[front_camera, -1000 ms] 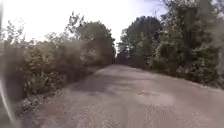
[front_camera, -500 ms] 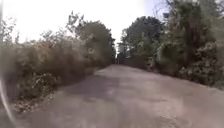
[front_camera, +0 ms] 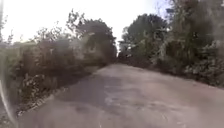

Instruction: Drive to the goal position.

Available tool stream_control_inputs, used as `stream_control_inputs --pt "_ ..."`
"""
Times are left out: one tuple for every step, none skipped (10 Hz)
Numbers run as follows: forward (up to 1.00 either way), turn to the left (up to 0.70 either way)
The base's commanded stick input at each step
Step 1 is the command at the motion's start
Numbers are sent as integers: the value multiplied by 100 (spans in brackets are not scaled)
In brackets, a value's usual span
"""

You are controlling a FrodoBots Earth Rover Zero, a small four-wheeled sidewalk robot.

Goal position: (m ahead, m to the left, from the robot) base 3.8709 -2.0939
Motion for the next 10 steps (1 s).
stream_control_inputs --pt "70 0" --pt "70 0" --pt "70 0" --pt "70 0" --pt "70 0" --pt "70 0" --pt "70 0" --pt "70 0" --pt "70 0" --pt "70 0"
